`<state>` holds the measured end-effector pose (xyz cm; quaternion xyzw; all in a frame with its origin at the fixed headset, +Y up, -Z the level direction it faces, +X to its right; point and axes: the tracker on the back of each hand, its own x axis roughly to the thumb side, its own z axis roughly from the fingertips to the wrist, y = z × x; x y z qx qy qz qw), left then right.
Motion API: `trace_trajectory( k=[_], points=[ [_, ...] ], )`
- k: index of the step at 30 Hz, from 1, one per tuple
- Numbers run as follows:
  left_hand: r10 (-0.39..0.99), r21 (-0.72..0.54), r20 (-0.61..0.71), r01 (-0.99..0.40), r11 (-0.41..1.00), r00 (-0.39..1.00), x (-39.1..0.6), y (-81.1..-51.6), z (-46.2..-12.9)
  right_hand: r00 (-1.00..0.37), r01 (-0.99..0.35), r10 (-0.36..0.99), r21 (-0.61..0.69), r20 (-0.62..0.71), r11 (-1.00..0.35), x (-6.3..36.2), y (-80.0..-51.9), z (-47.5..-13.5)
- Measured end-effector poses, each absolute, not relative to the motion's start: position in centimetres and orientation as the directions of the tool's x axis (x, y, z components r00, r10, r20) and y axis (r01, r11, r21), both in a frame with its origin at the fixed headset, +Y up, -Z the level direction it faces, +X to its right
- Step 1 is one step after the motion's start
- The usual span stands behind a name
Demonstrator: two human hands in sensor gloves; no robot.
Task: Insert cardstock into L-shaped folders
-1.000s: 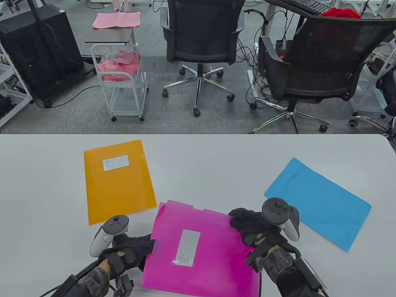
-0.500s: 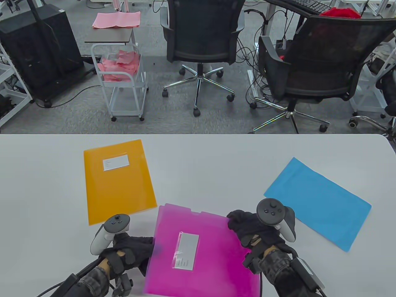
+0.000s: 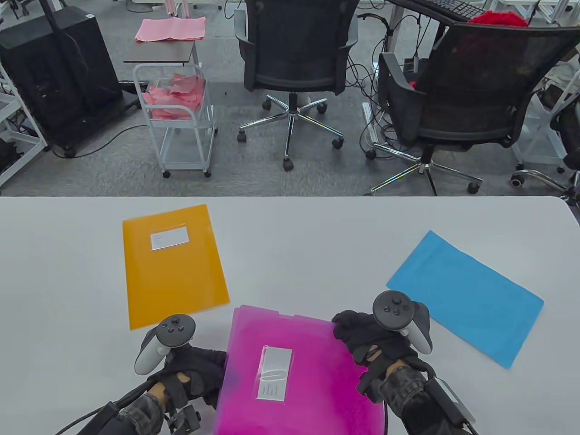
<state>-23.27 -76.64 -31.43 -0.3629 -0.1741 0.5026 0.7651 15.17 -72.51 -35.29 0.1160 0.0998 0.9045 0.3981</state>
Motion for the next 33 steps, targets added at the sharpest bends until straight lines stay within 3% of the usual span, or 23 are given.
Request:
trace_trajectory(
  k=[12,16,18,21,25,27,29,31,33],
  points=[
    [0.955,-0.696,-0.248,-0.716,-0.057,0.165,-23.6,-77.2,-31.2,-0.734,-0.628,0.664,0.229,0.143,-0.744,14.6,-72.3,-35.0],
    [0.936,-0.693,-0.140,-0.708,0.140,0.322,-23.4,-76.7,-31.3,-0.729,-0.630,0.667,0.227,0.154,-0.742,14.2,-72.3,-34.9],
    [0.926,-0.623,-0.080,-0.744,0.242,0.368,-23.6,-76.1,-31.5,-0.730,-0.632,0.666,0.219,0.153,-0.743,14.3,-72.3,-34.9],
    [0.926,-0.563,-0.058,-0.779,0.277,0.372,-24.2,-75.5,-31.7,-0.744,-0.640,0.661,0.177,0.103,-0.748,15.1,-72.2,-35.0],
    [0.927,-0.493,-0.052,-0.817,0.300,0.372,-25.8,-75.3,-32.2,-0.844,-0.530,0.536,0.136,0.012,-0.837,17.9,-72.1,-35.3],
    [0.935,-0.467,-0.060,-0.838,0.284,0.350,-26.5,-75.1,-32.4,-0.824,-0.541,0.566,0.275,0.013,-0.795,18.6,-72.4,-35.6],
    [0.947,-0.460,-0.049,-0.849,0.260,0.317,-27.1,-74.8,-32.7,-0.738,-0.601,0.675,0.468,-0.012,-0.648,18.5,-73.3,-35.7],
    [0.924,-0.472,-0.039,-0.822,0.318,0.380,-27.9,-74.5,-32.9,-0.671,-0.613,0.741,0.580,-0.023,-0.537,18.1,-74.0,-36.0],
    [0.915,-0.376,0.006,-0.847,0.376,0.404,-28.7,-74.4,-33.1,-0.522,-0.669,0.853,0.633,-0.028,-0.389,17.9,-74.1,-36.3]
  ],
)
